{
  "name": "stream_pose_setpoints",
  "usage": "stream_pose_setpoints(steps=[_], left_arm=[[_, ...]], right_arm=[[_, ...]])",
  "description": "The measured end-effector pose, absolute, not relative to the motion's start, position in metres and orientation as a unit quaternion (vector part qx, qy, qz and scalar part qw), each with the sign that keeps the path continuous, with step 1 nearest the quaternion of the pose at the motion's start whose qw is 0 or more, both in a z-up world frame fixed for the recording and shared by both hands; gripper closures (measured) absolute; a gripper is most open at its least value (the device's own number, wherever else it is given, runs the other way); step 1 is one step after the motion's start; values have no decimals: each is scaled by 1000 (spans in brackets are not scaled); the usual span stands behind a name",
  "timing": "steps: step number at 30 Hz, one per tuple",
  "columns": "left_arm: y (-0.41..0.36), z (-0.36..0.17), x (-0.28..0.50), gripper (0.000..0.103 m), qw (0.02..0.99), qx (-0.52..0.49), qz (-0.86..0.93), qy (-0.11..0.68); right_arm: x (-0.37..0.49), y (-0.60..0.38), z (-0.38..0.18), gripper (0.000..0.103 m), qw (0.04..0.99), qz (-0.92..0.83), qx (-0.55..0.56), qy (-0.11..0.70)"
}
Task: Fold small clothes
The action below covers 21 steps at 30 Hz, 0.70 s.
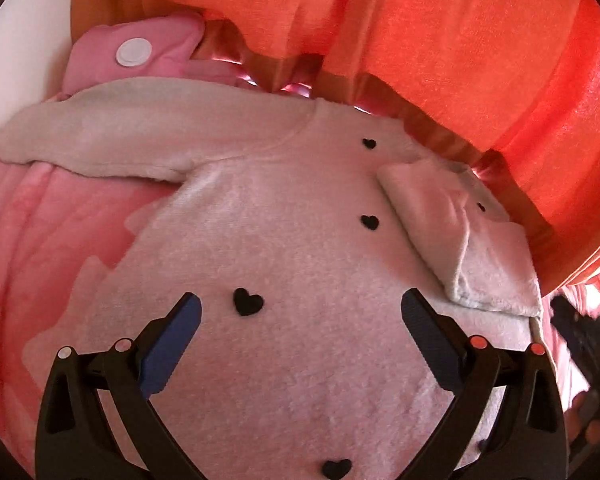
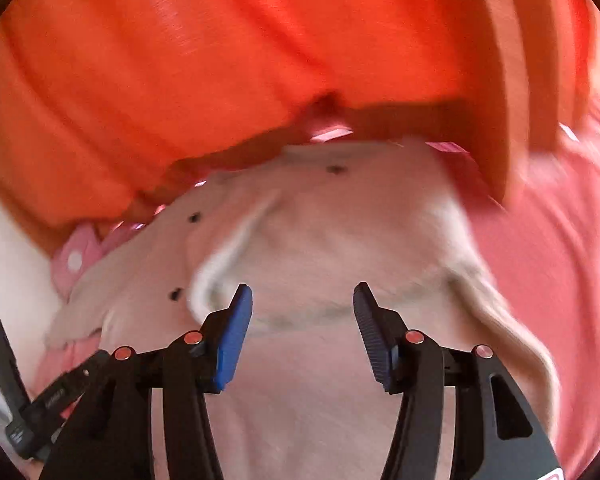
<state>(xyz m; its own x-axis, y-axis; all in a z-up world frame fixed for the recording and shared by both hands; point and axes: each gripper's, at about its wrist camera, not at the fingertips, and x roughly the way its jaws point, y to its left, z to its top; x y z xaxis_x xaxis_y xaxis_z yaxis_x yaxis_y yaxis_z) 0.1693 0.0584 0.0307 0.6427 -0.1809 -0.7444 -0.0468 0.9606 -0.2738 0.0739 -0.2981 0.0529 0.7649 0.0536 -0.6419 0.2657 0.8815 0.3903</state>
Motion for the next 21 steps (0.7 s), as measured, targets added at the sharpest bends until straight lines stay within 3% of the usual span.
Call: stream_pose_setpoints(steps=[11,13,14,16,21], left_arm=[[66,34,165,5,902,-145,-26,406],[71,31,167,5,902,-147,-23,406],[74,29,169,5,901,-148,-22,408],[82,27,172,5,898,-157,-20,410],[99,31,170,5,899,-186,-6,397]], right_arm=[[229,-243,27,50,873,22,235,427],[251,-238,21,64,863,12,245,441],[259,-237,24,98,863,13,249,439],[255,-242,52,96,886,-3,244,395],[178,-248,184,96,965,-94,167,181]])
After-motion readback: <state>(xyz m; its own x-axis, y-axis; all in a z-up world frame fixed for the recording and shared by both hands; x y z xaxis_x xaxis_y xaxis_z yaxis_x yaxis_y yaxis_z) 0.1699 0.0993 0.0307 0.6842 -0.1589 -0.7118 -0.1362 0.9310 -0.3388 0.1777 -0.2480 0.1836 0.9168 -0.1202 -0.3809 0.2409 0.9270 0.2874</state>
